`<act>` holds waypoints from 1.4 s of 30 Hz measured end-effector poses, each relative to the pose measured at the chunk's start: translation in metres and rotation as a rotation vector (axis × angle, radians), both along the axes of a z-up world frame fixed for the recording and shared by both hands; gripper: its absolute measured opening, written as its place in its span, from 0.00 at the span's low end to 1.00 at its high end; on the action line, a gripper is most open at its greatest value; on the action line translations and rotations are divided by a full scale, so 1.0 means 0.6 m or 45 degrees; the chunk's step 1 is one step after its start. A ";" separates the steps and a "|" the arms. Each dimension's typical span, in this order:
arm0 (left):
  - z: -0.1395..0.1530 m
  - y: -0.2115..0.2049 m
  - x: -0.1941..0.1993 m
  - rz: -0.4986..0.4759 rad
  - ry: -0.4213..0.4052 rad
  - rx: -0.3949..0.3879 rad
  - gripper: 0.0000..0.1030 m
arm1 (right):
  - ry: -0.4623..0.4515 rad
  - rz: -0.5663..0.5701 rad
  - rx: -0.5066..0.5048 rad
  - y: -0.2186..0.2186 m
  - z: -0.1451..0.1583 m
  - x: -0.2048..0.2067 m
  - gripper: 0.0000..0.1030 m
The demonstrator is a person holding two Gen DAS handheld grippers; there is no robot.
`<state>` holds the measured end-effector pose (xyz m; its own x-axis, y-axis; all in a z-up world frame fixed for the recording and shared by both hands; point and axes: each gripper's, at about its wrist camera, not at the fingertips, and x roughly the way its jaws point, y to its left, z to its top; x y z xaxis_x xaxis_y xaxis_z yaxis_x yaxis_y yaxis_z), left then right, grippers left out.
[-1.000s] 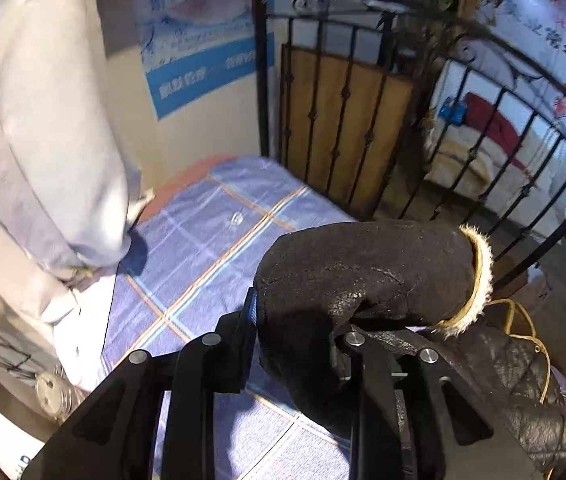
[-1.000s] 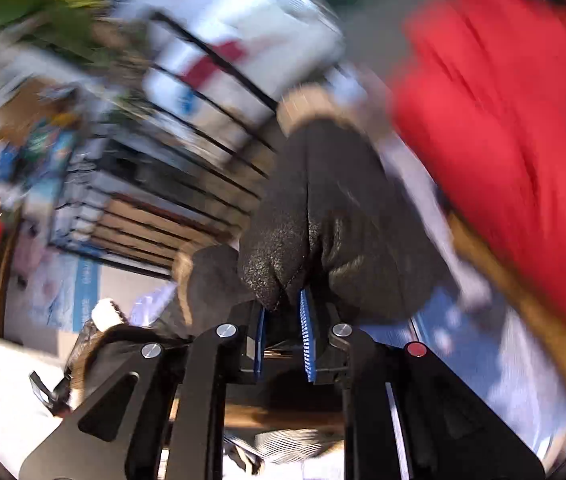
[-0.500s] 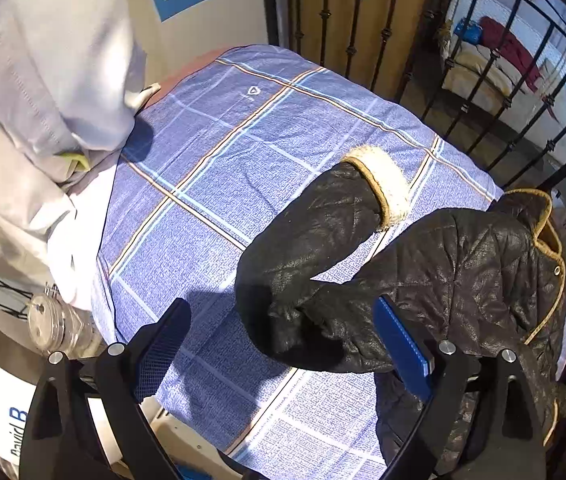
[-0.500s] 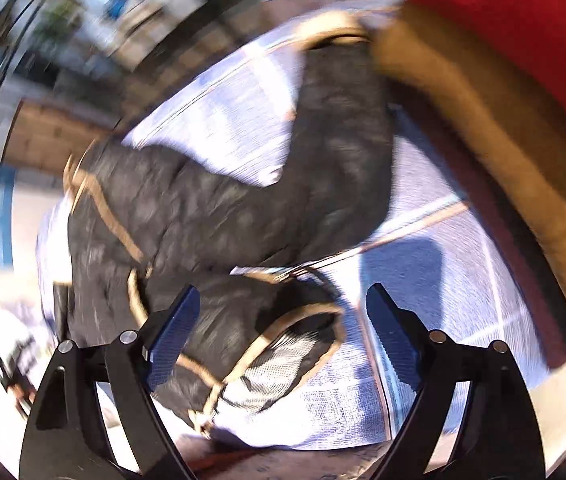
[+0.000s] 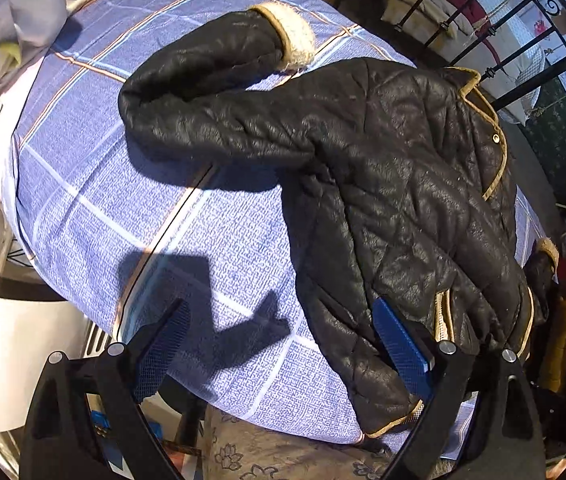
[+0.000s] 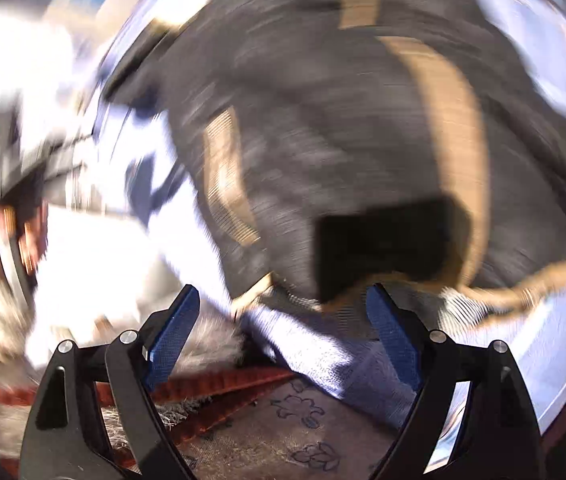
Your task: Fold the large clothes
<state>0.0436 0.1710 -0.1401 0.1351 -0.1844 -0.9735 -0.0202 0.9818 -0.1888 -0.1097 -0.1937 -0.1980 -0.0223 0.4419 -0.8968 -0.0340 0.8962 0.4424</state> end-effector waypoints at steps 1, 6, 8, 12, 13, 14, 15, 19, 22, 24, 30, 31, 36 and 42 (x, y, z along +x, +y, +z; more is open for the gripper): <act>-0.001 0.002 -0.004 -0.003 -0.001 0.015 0.88 | -0.006 0.105 -0.020 0.031 -0.004 0.002 0.82; 0.024 0.032 0.001 0.006 -0.066 0.114 0.88 | 0.017 0.508 -0.235 0.171 -0.084 0.020 0.82; 0.034 0.052 -0.001 0.032 -0.087 0.140 0.88 | -0.012 0.532 -0.422 0.187 -0.122 0.030 0.82; 0.032 0.087 -0.017 0.093 -0.080 0.213 0.88 | -0.048 0.538 -0.589 0.198 -0.169 0.036 0.70; 0.029 0.095 -0.022 0.104 -0.071 0.218 0.88 | -0.070 0.546 -0.615 0.202 -0.160 0.036 0.53; 0.027 0.103 -0.027 0.116 -0.067 0.220 0.88 | -0.078 0.536 -0.594 0.204 -0.142 0.037 0.34; 0.025 0.107 -0.030 0.123 -0.063 0.225 0.88 | -0.075 0.525 -0.550 0.203 -0.128 0.039 0.26; 0.022 0.121 -0.028 0.141 -0.053 0.240 0.88 | -0.118 0.663 -0.166 0.234 -0.016 0.034 0.16; 0.034 0.124 -0.012 0.146 -0.083 0.251 0.88 | -0.179 0.819 0.061 0.277 0.052 0.026 0.16; 0.038 0.119 0.000 0.146 -0.094 0.247 0.88 | -0.151 0.829 0.245 0.290 0.062 0.042 0.11; 0.040 0.076 0.008 0.049 -0.103 0.213 0.90 | -0.024 0.577 0.164 0.271 -0.007 0.116 0.71; 0.034 0.070 0.004 0.037 -0.094 0.203 0.92 | -0.023 0.515 0.181 0.242 -0.008 0.127 0.71; -0.021 0.041 -0.014 0.003 0.023 0.104 0.93 | -0.087 0.153 0.132 0.065 0.013 0.156 0.72; -0.053 0.004 -0.011 -0.032 0.072 0.074 0.93 | -0.031 -0.616 0.030 -0.242 -0.014 0.124 0.73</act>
<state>0.0372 0.1733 -0.1722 0.0759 -0.1300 -0.9886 -0.0046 0.9914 -0.1307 -0.0351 -0.3387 -0.2065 0.2116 0.4163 -0.8842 0.3736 0.8016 0.4668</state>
